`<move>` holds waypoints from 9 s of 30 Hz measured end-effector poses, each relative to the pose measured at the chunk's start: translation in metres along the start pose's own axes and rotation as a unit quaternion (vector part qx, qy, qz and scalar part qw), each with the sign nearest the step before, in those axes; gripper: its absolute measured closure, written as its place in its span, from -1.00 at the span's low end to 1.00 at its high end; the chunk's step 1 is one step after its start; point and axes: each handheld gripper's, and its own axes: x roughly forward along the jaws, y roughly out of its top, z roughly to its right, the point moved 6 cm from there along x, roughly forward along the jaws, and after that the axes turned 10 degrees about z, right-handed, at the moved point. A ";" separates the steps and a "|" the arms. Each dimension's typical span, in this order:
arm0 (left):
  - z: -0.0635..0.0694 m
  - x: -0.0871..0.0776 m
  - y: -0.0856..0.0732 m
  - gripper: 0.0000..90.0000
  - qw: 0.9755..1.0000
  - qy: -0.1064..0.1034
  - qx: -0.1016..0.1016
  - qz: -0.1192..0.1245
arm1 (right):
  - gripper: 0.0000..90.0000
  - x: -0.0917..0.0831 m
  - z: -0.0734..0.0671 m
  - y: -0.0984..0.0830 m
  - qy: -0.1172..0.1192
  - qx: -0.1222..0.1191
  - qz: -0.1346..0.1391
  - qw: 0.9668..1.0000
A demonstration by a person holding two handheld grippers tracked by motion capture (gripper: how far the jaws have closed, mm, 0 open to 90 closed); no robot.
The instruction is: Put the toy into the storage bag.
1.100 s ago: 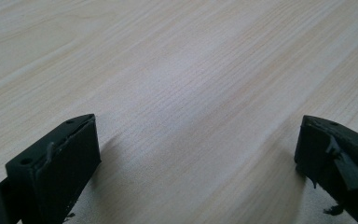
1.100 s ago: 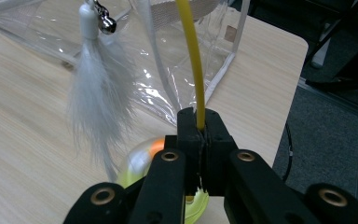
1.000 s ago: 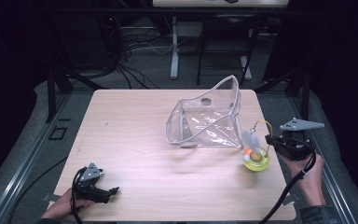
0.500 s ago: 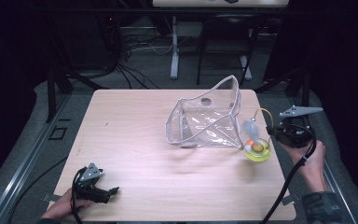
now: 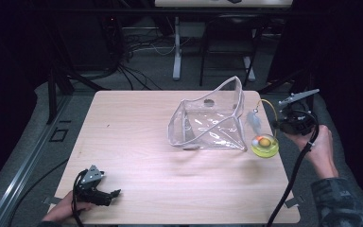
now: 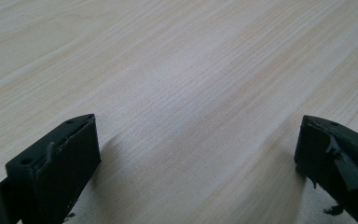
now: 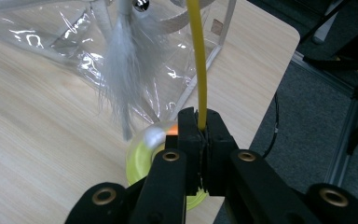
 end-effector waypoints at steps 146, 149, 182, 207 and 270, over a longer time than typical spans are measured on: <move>0.000 -0.001 0.000 -1.00 1.000 -0.004 0.001 -0.004 | 0.96 0.011 -0.066 0.221 0.042 -0.120 -0.074 0.989; 0.000 -0.001 0.000 -1.00 1.000 -0.004 0.001 -0.004 | 0.96 0.019 -0.072 0.219 0.050 -0.122 -0.072 0.989; 0.000 -0.001 0.000 -1.00 1.000 -0.004 0.001 -0.004 | 0.96 0.081 -0.083 0.169 0.072 -0.110 -0.101 0.986; 0.000 0.000 0.000 -1.00 1.000 -0.003 0.000 -0.001 | 0.95 0.103 -0.066 0.117 0.057 -0.075 -0.154 0.984; 0.000 0.000 0.000 -1.00 1.000 -0.003 0.000 -0.002 | -1.00 0.027 -0.071 0.095 0.069 -0.043 -0.057 0.995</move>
